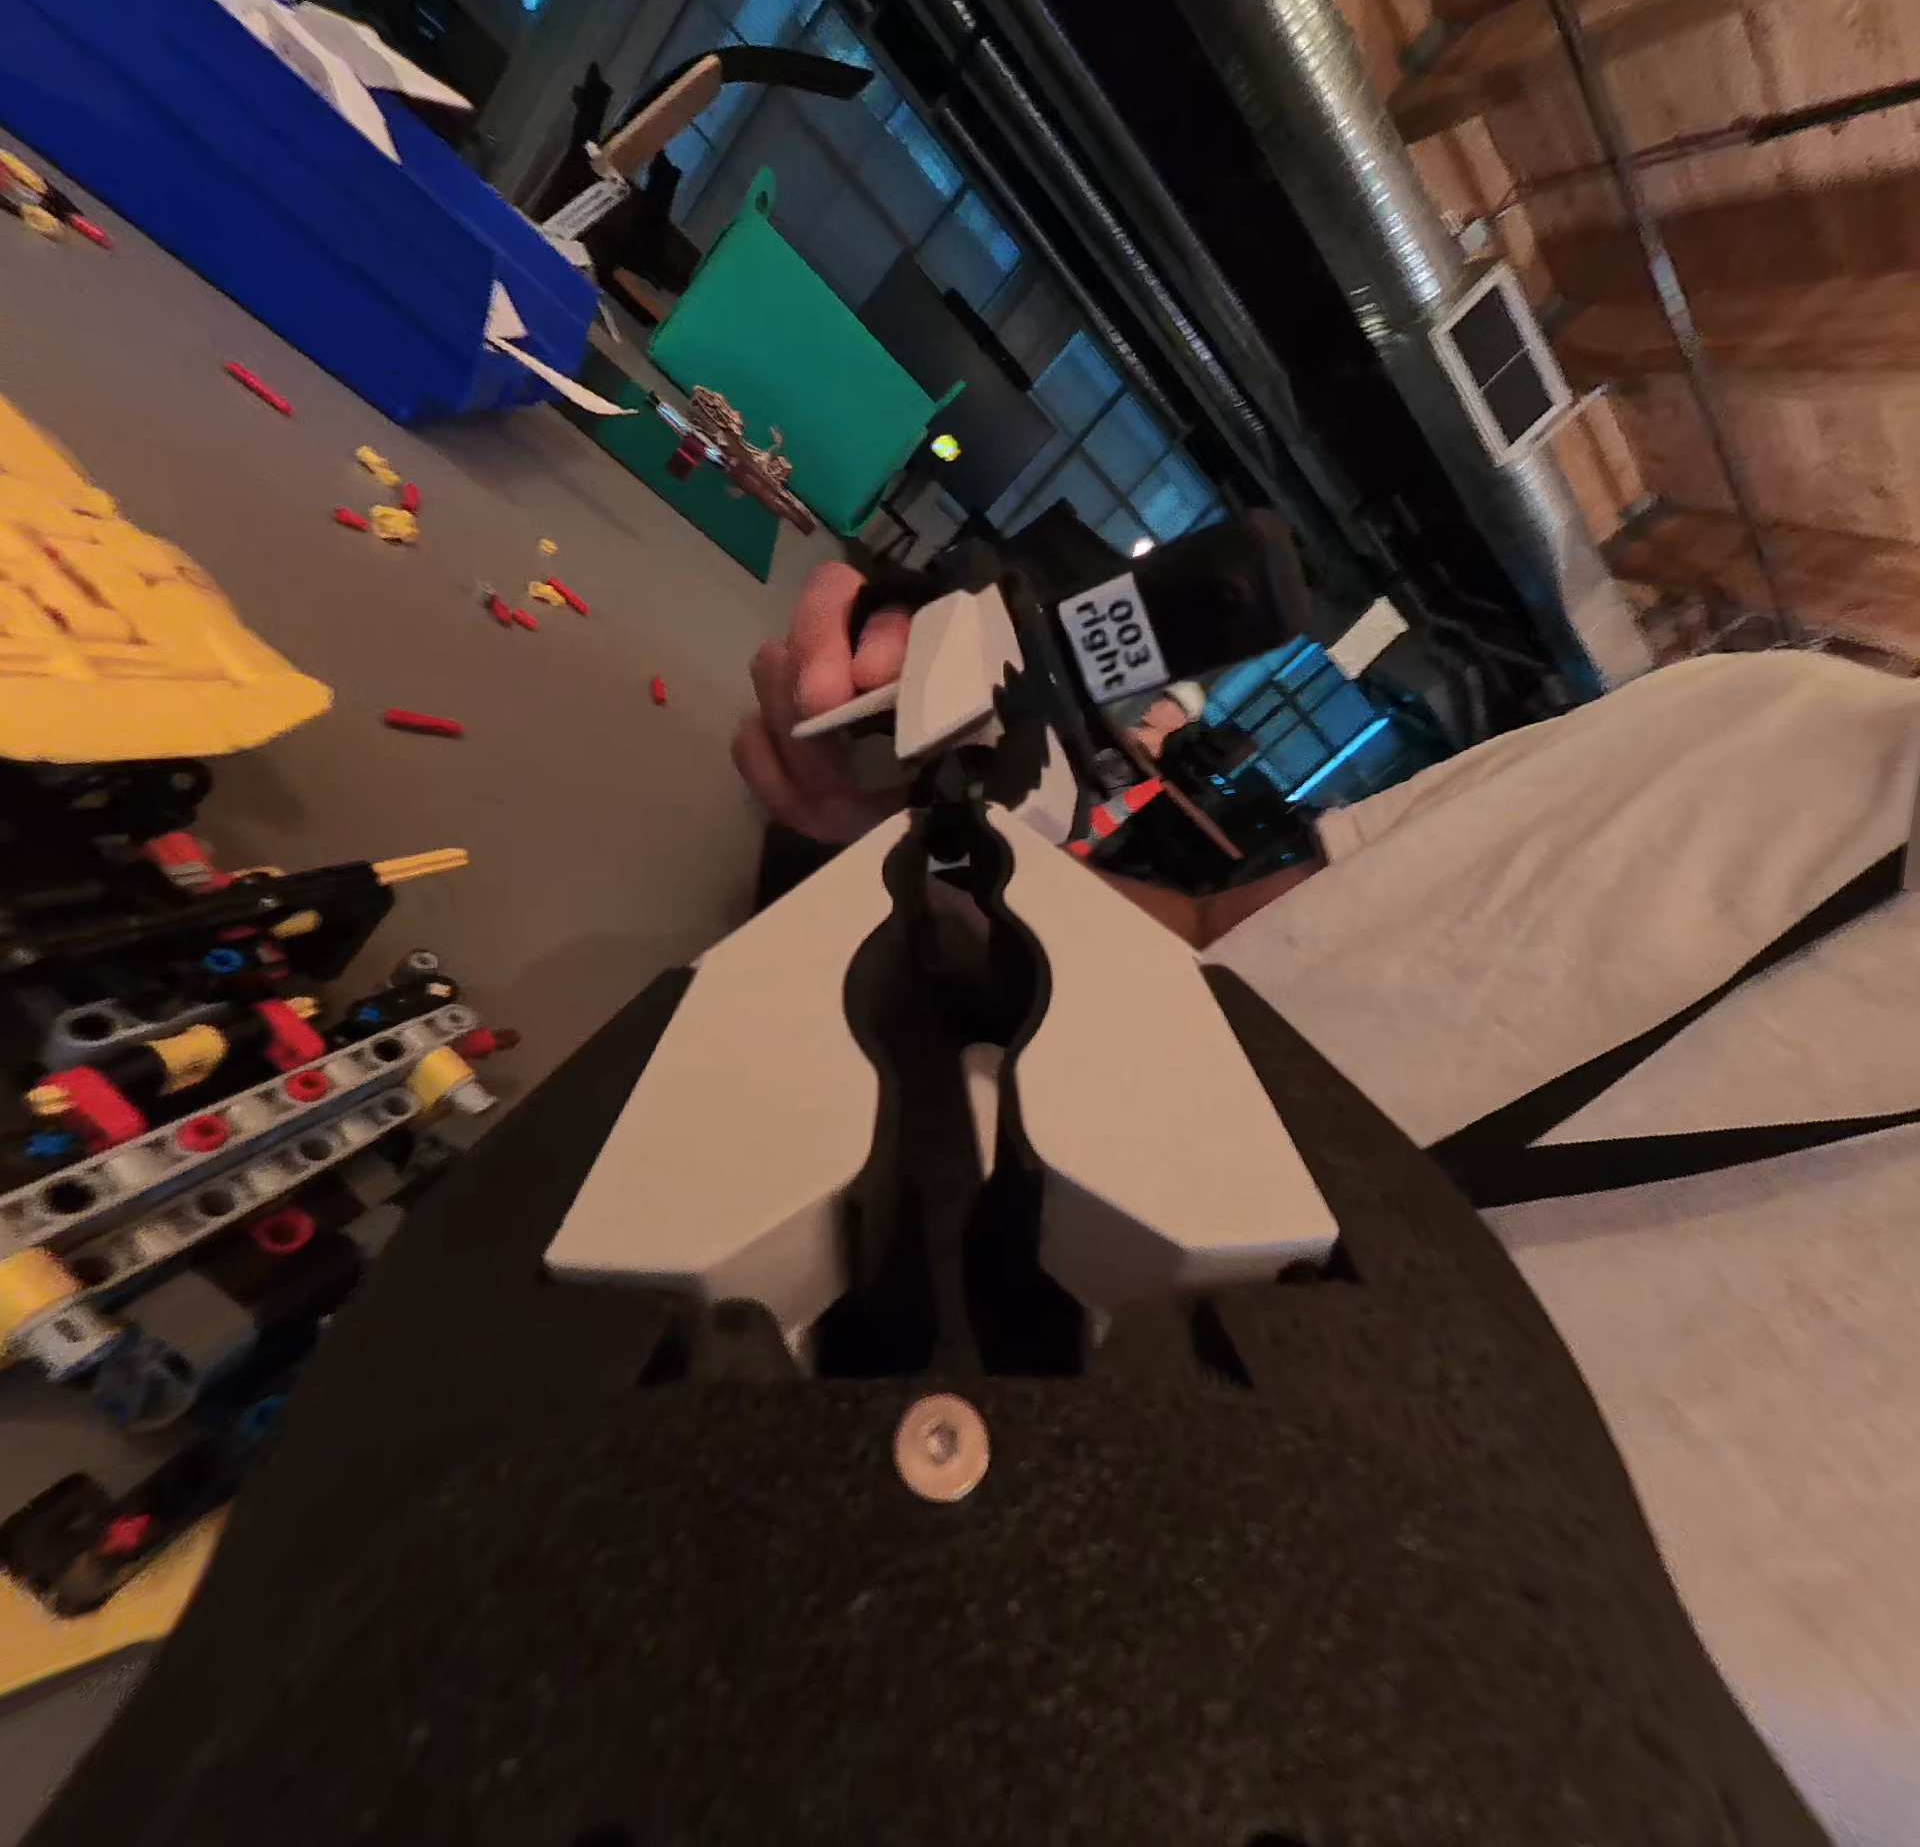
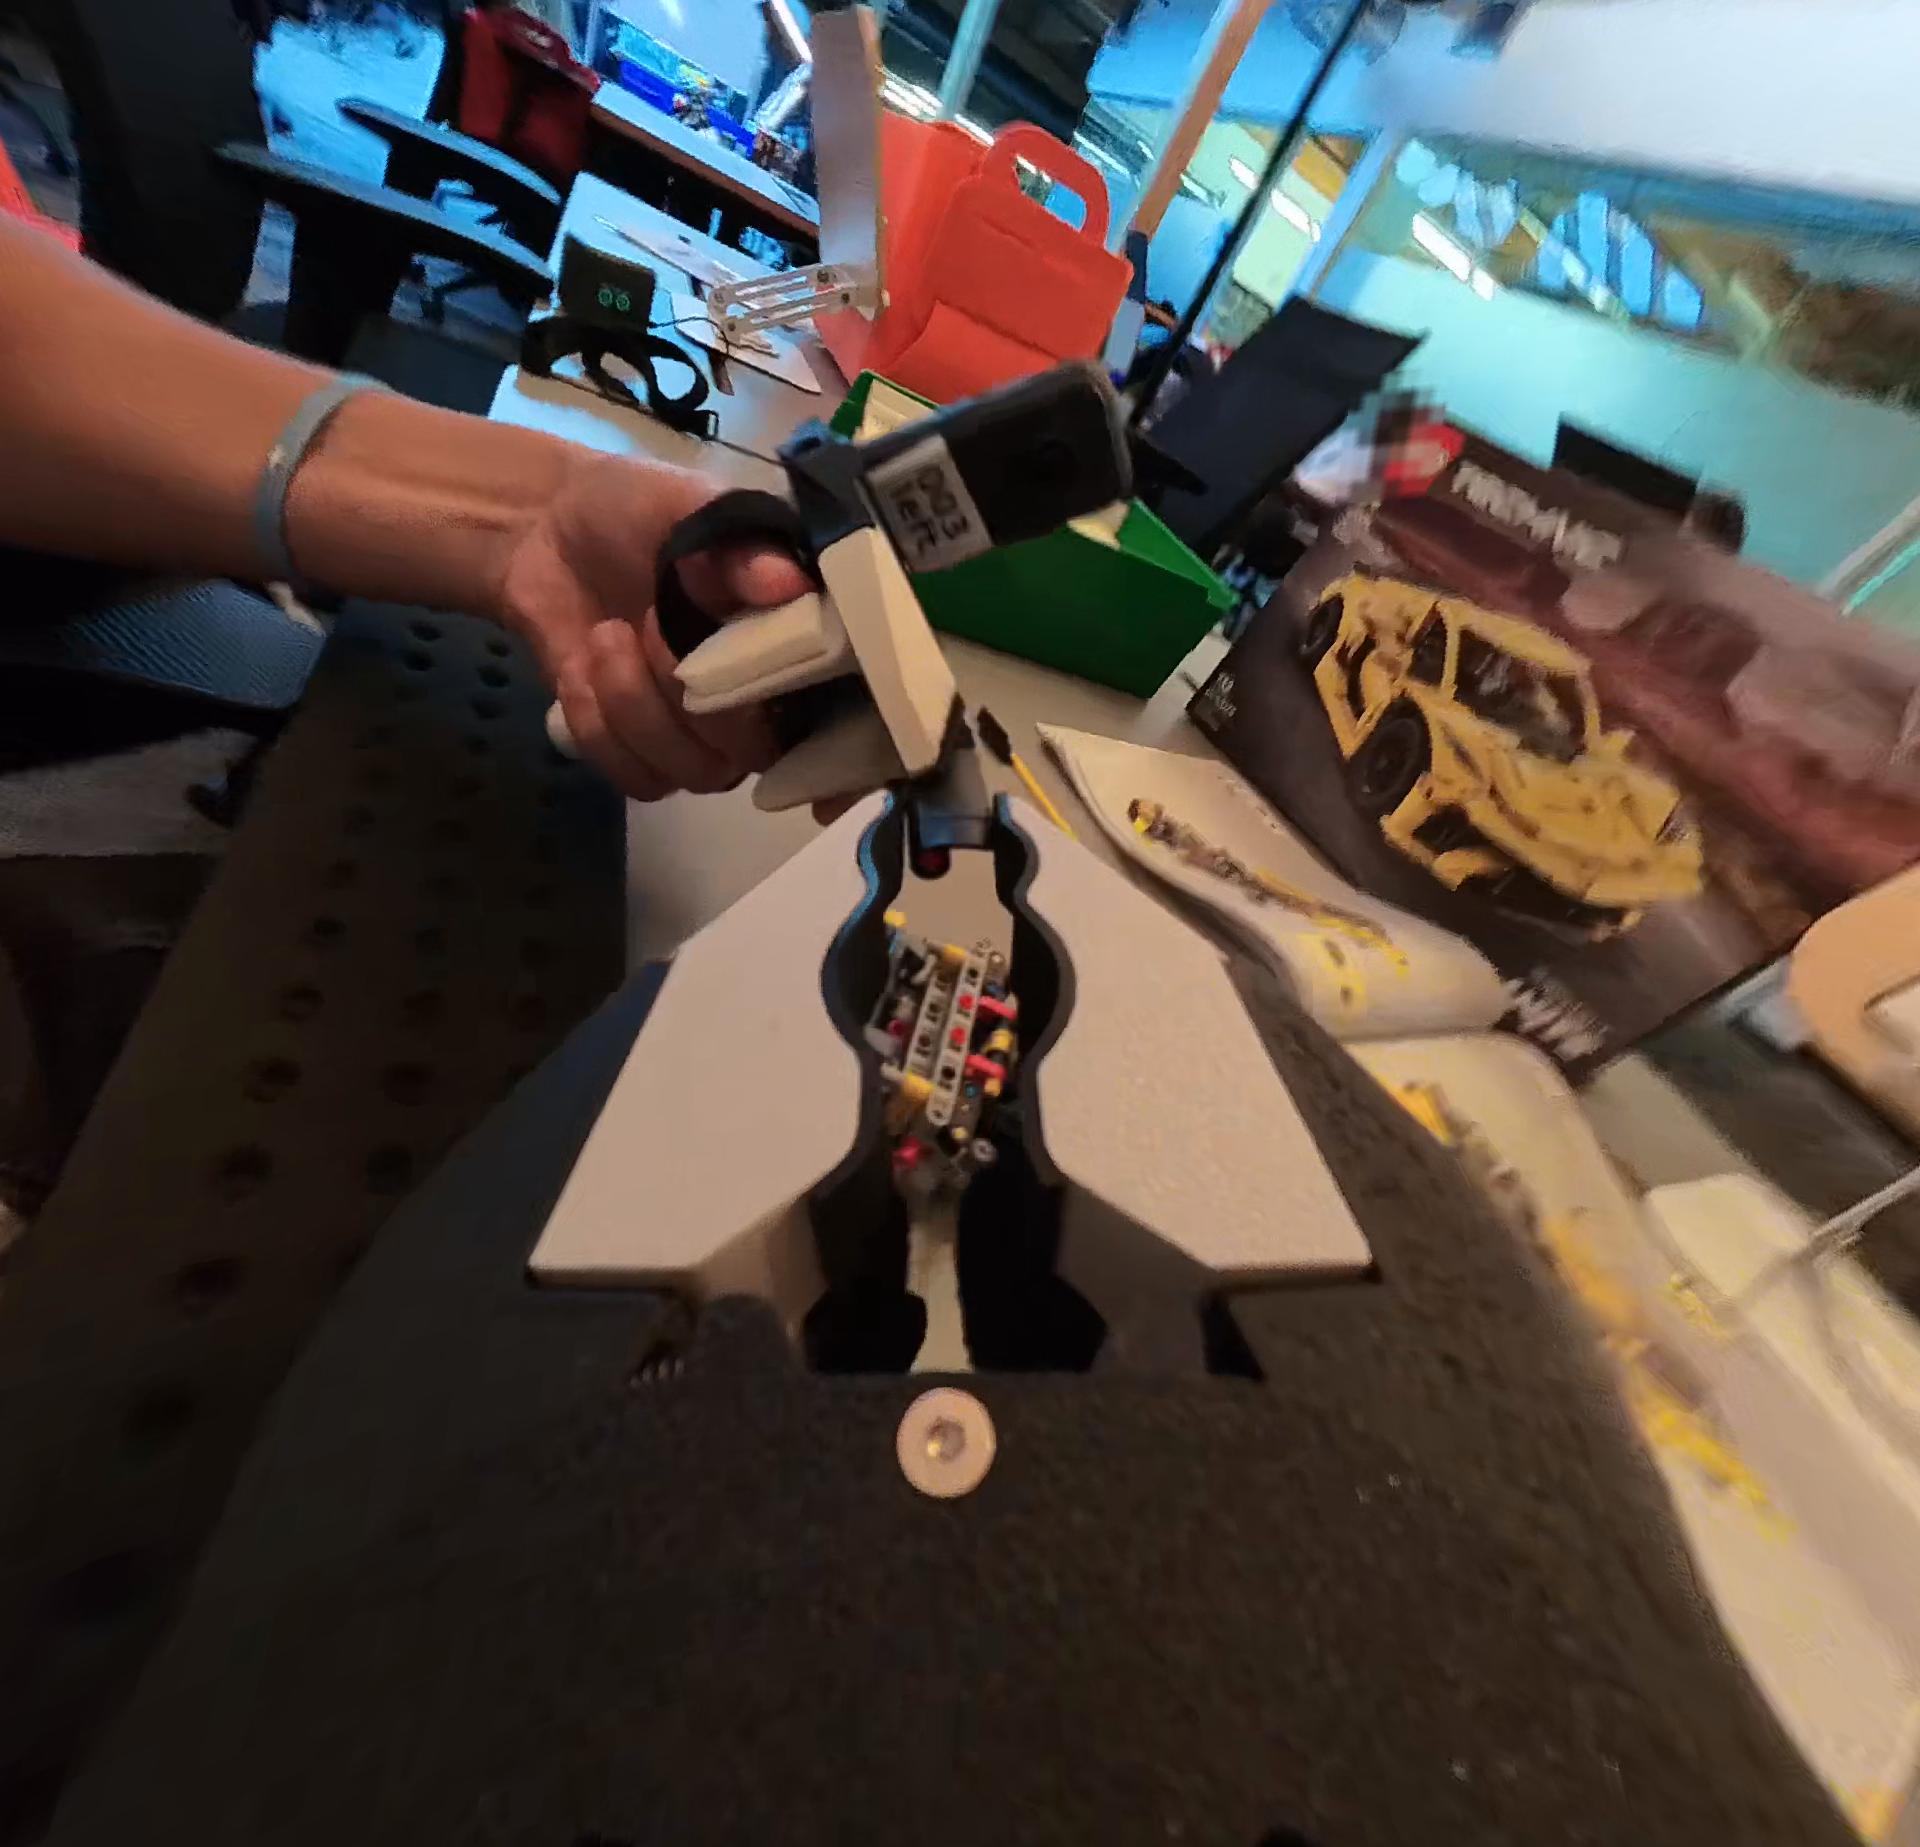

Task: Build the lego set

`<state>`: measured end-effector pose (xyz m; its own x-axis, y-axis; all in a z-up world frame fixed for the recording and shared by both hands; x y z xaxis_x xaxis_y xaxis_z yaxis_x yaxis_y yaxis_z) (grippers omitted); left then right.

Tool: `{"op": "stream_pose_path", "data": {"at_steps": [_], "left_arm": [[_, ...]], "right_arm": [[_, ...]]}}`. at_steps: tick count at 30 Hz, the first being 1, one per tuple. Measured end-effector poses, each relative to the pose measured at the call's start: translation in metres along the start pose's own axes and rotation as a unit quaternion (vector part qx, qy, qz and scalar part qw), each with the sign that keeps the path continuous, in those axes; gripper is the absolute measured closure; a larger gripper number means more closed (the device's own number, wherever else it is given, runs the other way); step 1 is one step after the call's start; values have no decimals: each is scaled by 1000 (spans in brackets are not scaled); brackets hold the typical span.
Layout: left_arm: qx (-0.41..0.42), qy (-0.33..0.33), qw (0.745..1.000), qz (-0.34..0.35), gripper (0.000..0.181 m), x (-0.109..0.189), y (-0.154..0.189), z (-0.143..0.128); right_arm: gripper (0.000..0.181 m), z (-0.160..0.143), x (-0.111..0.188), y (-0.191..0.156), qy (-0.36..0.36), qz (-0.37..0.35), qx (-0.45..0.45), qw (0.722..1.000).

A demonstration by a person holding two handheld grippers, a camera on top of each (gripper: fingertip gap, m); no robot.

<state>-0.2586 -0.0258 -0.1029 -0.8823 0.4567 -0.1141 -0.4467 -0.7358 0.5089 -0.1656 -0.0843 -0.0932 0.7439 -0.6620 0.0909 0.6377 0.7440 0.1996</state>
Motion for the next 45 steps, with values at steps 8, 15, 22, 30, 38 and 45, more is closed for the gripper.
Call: {"op": "stream_pose_path", "data": {"at_steps": [8,15,22,30,38,45], "left_arm": [[-96,8,995,10,174,11,6,7],[-77,17,997,1,174,11,2,6],[-83,16,996,15,174,7,1,4],[-86,17,996,24,175,2,0,3],[-243,-125,932,238,138,46,-54,16],[-221,-220,928,205,131,57,-101,17]], "right_arm": [[151,-3,-6,-1,5,166,-457,874],[164,-6,-13,9,56,170,-530,829],[172,-10,-12,11,57,150,-529,833],[173,-15,-8,10,67,144,-554,817],[175,-48,-2,40,47,35,-638,768],[176,-98,-4,69,-29,-33,-739,672]]}}
Point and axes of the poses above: each gripper's, where its closed fingertips meet, x back along the fingers, z out of its top, y = z × x across the jaws, the point moved 6 cm from there along x, back along the fingers, and after that the axes turned 13 degrees about -x, right-handed, at the moved point
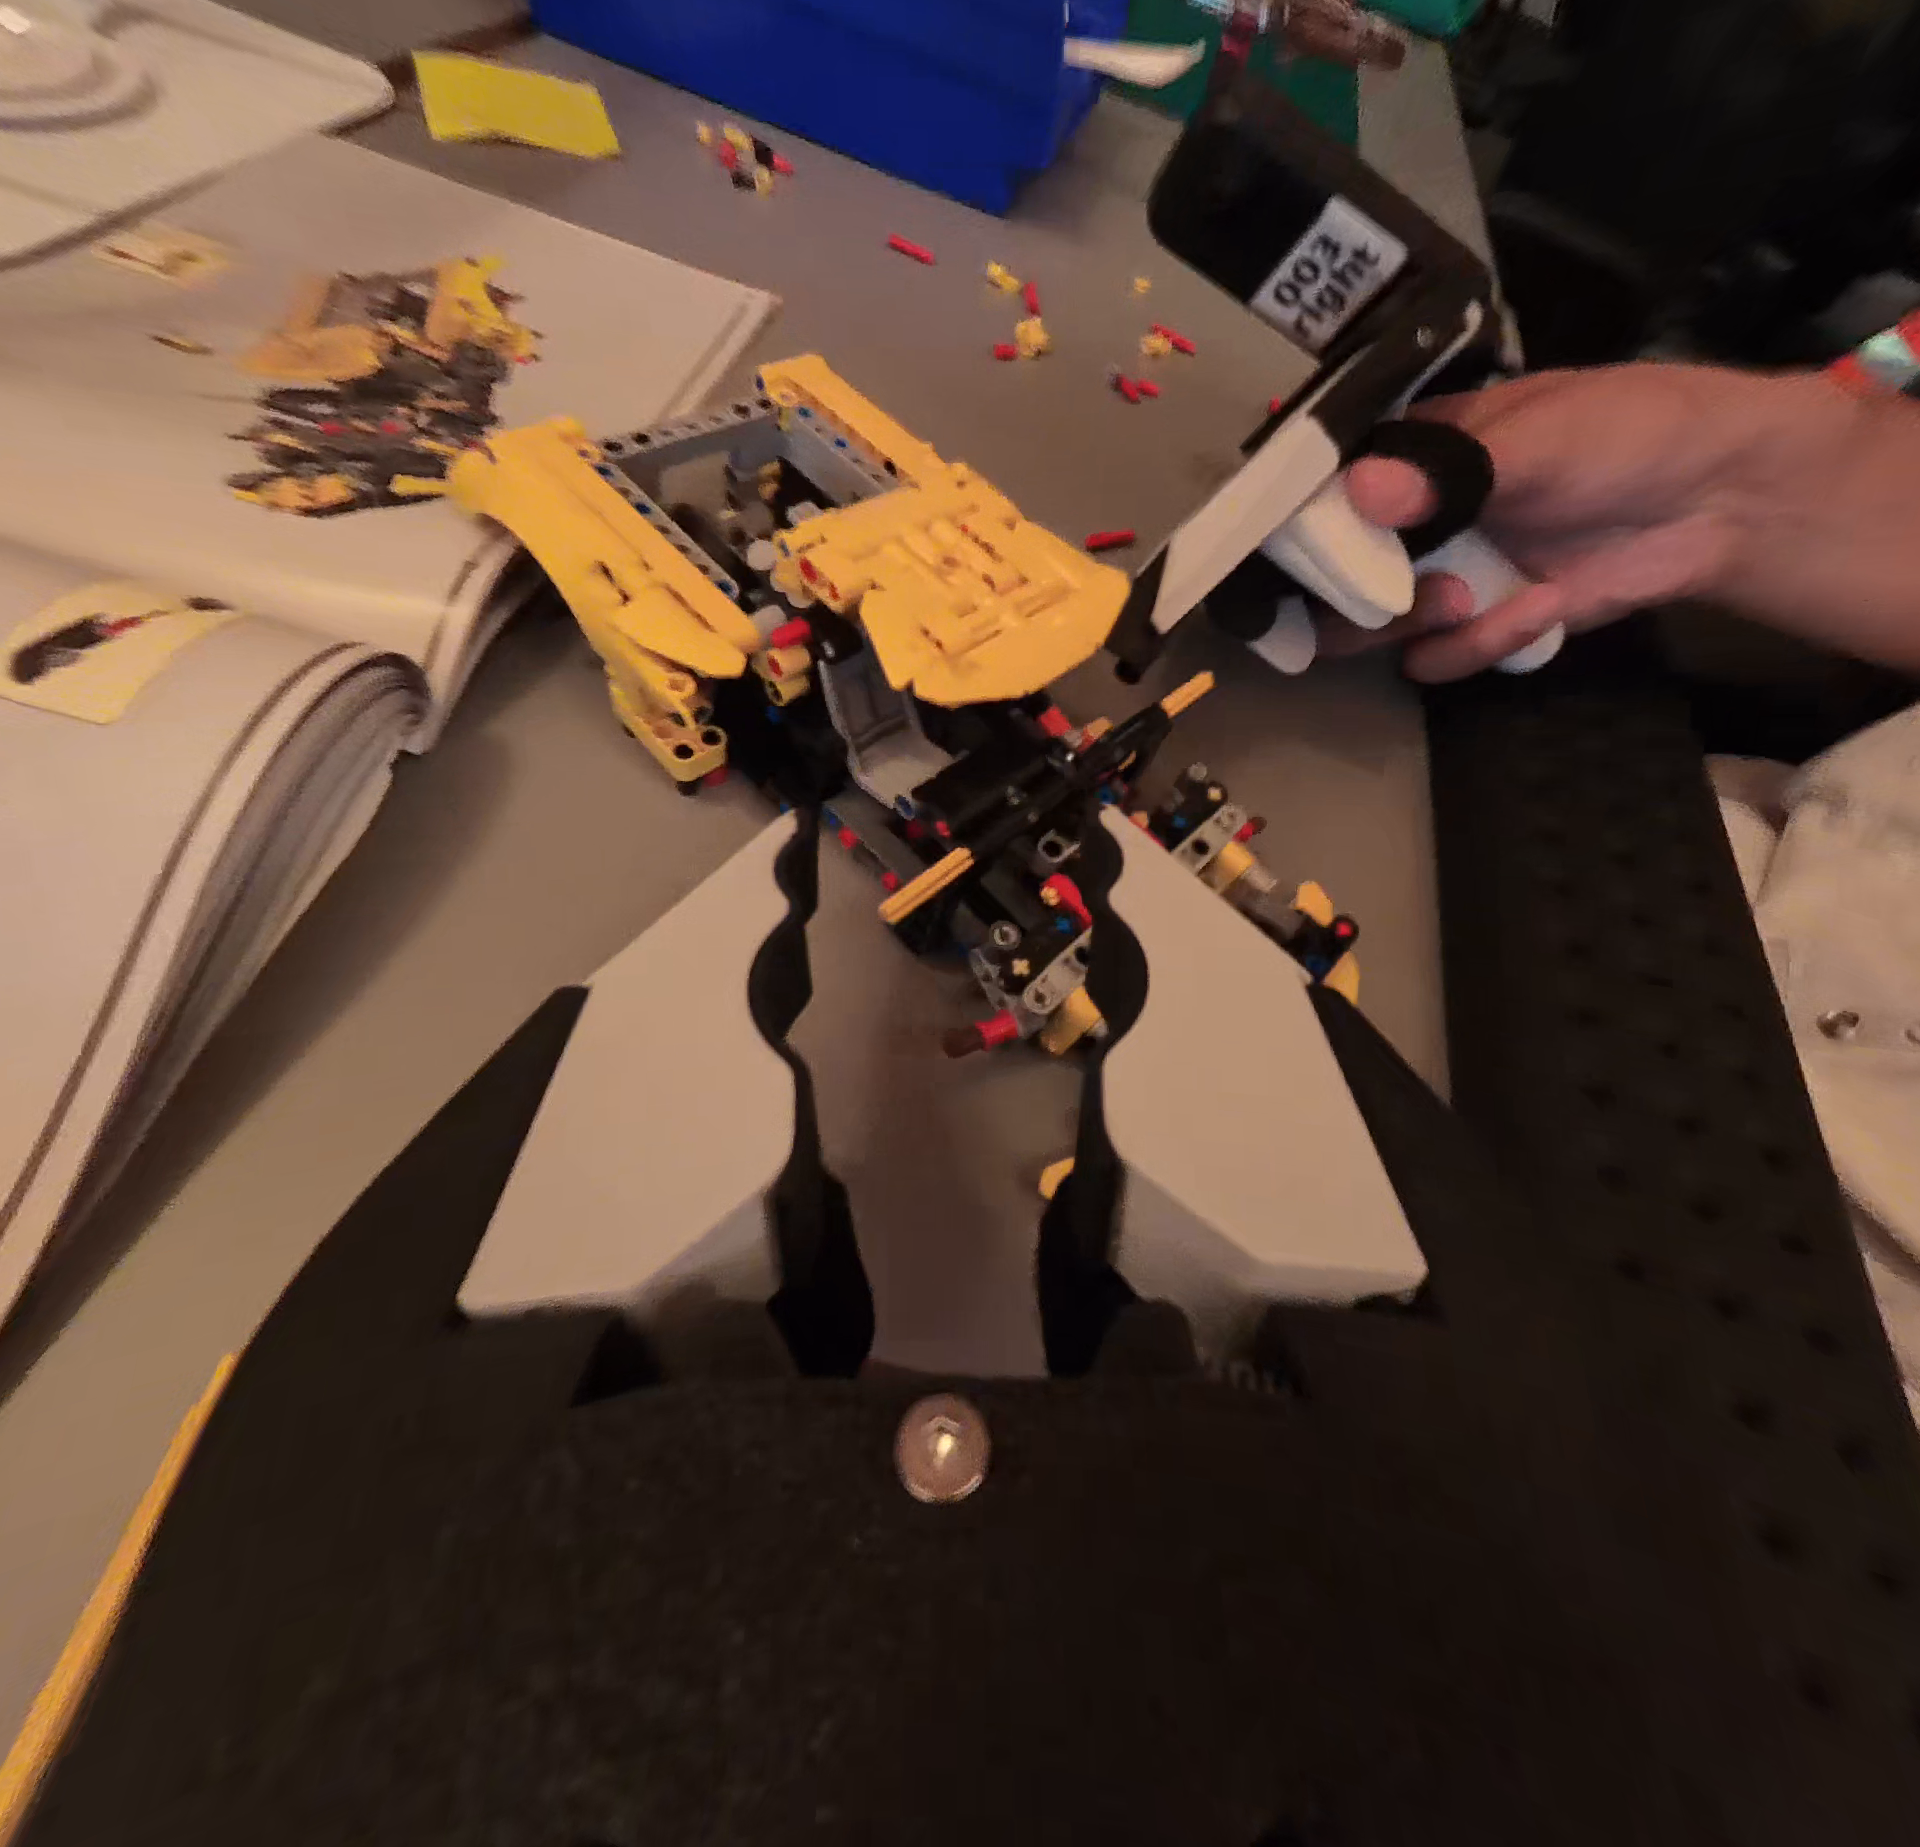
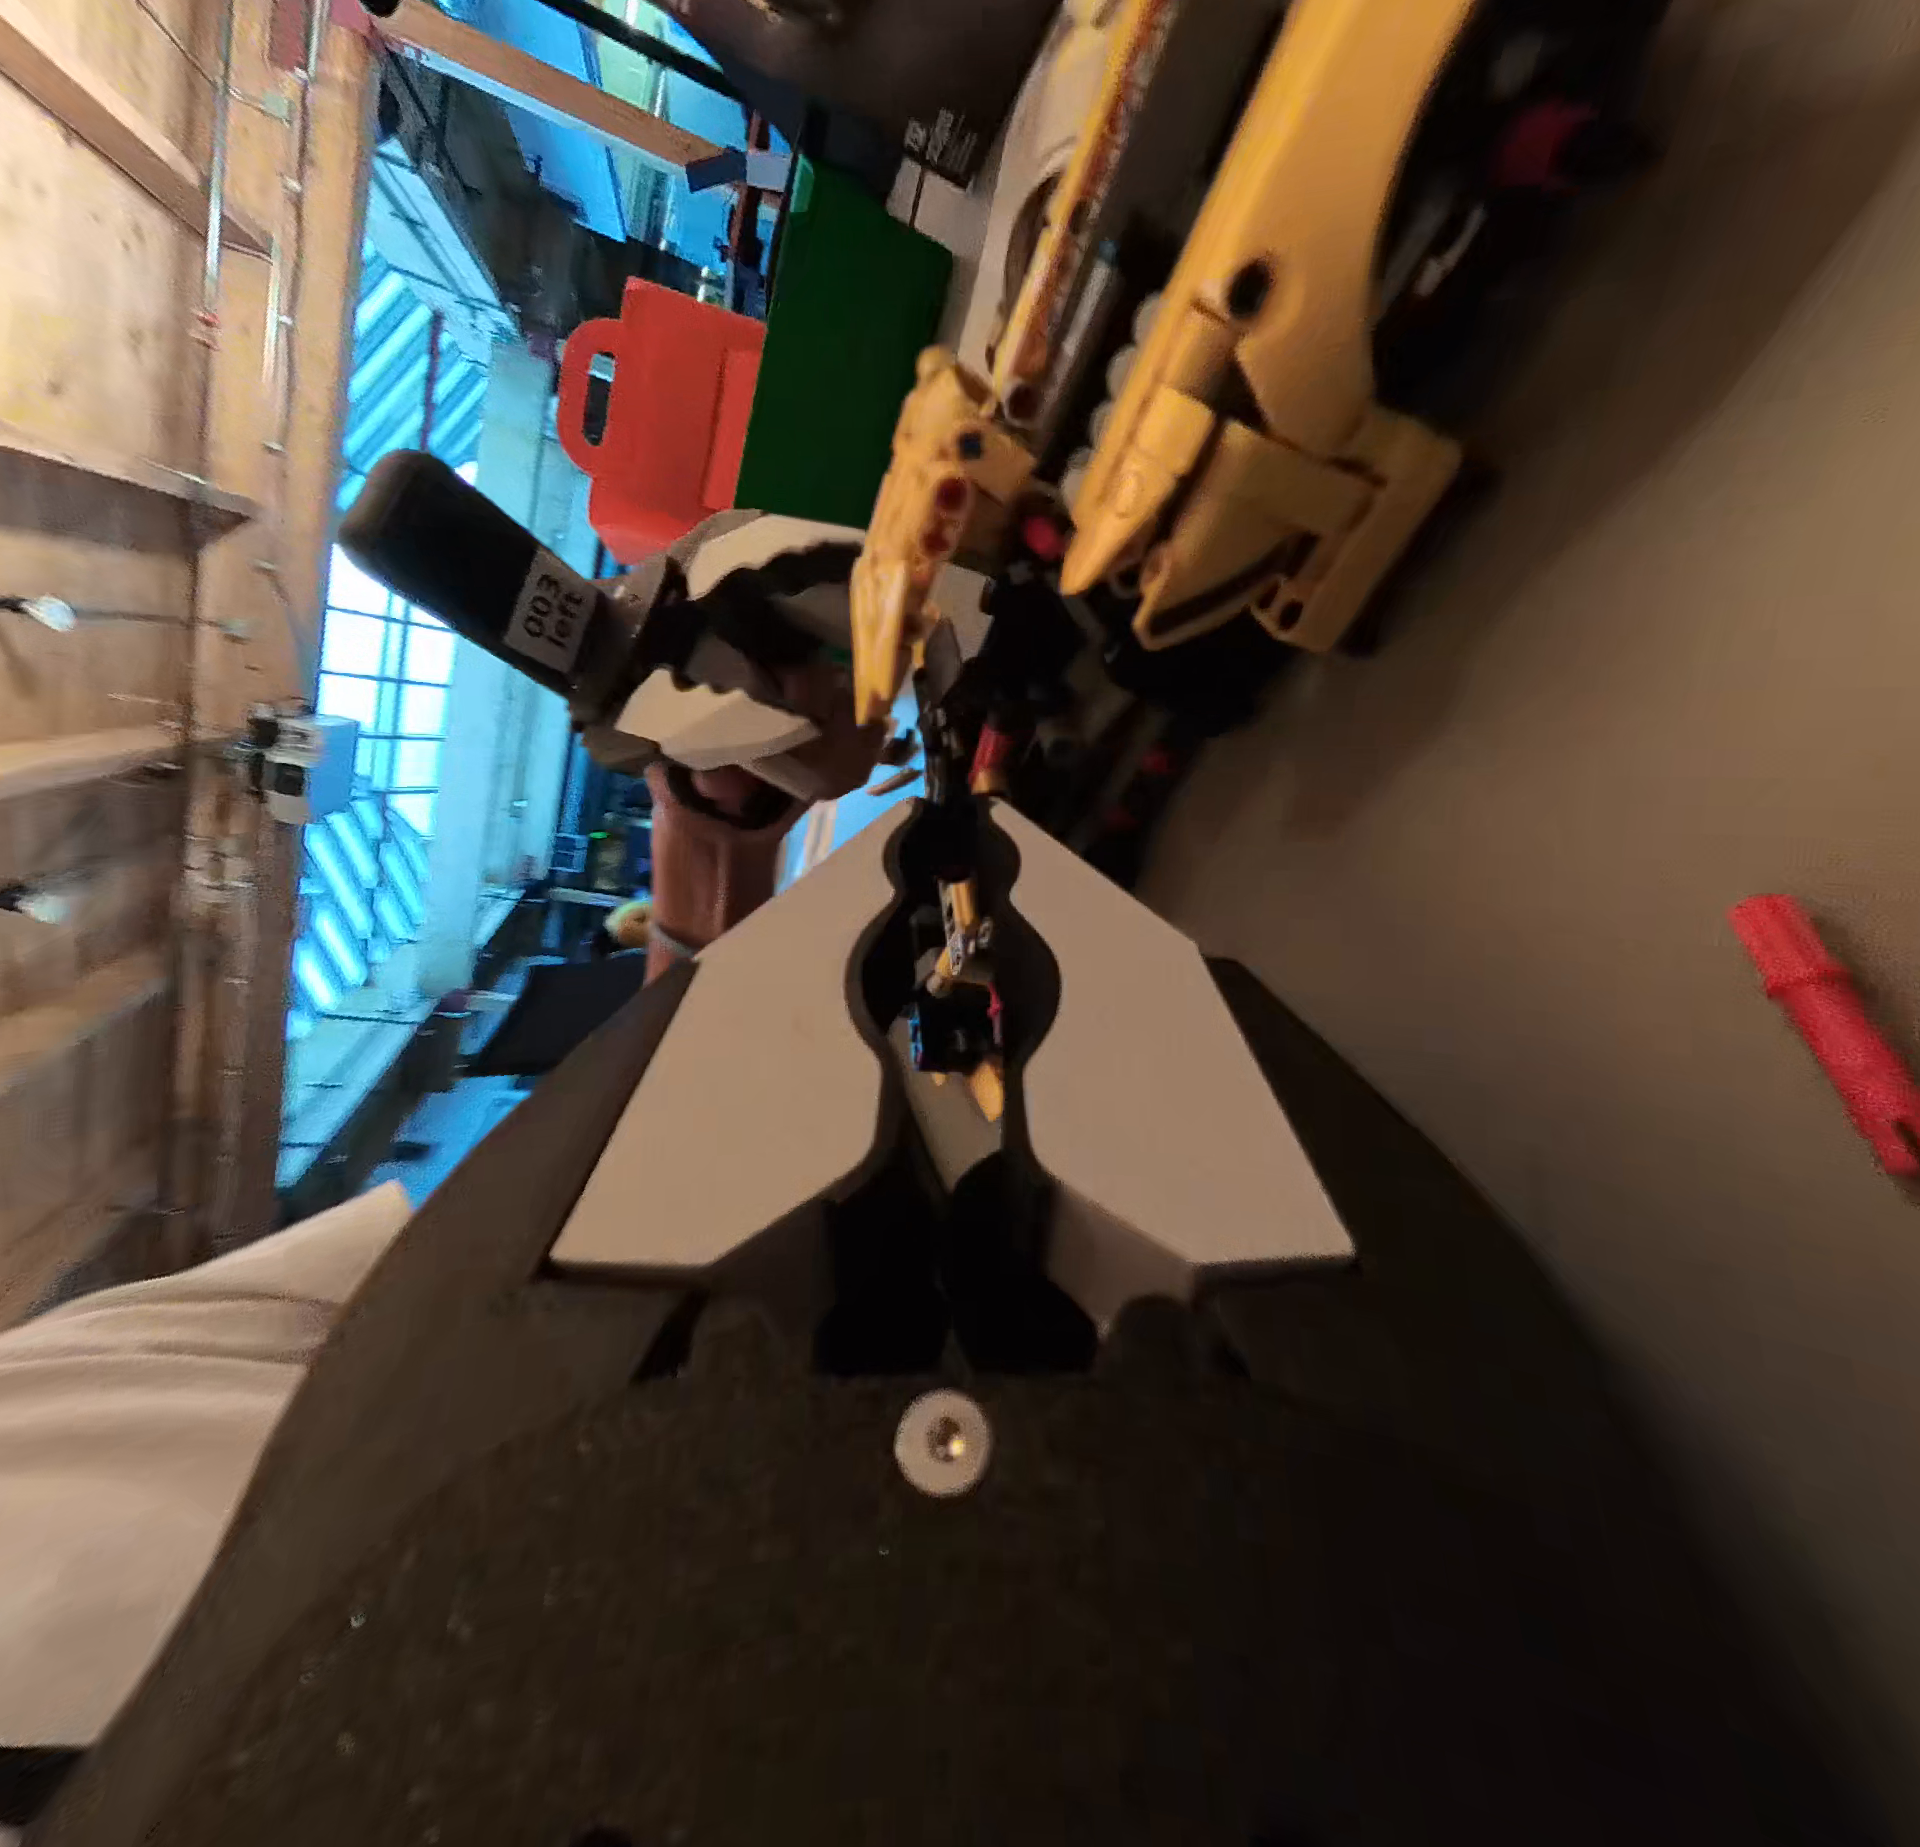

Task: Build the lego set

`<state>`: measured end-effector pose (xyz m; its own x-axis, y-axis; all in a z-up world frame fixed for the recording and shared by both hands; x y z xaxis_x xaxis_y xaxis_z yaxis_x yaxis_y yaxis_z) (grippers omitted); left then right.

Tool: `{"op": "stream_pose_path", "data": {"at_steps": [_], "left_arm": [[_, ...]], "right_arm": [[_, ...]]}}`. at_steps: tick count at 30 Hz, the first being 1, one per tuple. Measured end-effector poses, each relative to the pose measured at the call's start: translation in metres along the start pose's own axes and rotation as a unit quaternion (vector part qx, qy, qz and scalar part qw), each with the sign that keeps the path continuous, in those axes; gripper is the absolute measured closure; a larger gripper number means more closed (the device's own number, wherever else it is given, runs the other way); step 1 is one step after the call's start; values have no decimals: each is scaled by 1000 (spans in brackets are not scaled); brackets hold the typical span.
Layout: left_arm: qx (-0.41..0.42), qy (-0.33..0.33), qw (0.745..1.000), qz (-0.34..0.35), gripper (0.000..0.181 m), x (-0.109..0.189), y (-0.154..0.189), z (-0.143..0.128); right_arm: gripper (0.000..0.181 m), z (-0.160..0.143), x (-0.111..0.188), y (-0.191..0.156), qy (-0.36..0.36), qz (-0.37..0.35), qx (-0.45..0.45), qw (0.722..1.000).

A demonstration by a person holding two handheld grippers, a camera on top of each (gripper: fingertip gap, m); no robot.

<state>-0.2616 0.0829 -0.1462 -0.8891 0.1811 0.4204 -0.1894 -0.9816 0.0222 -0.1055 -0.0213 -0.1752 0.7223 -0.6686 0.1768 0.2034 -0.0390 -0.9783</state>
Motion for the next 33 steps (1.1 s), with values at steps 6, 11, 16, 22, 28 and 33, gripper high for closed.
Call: {"op": "stream_pose_path", "data": {"at_steps": [6,11,16,22,28,33], "left_arm": [[-19,-33,999,-29,135,-18,7,-10],[-10,-48,999,-3,157,-24,12,-11],[-17,-46,999,24,162,-30,32,-9],[5,-32,998,48,162,-36,41,-8],[26,-25,996,78,161,-40,47,-7],[20,-25,998,62,161,-43,52,-5]], "right_arm": [[175,-2,-12,-1,-27,5,-28,999],[175,1,-15,1,-25,8,-52,998],[175,3,-12,4,-56,-7,-68,996],[175,6,-5,5,-87,-13,-131,987],[174,7,0,6,-97,-19,-100,990],[172,9,6,6,-134,-38,-59,988]]}}
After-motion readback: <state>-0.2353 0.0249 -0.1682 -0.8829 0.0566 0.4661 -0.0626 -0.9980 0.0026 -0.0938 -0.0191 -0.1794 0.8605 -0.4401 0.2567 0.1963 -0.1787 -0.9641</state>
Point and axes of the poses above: each gripper's, where its closed fingertips meet, x back along the fingers, z out of its top, y = z × x across the jaws, the point moved 6 cm from there along x, back along the fingers, and after that the axes turned 13 degrees about -x, right-handed, at the moved point
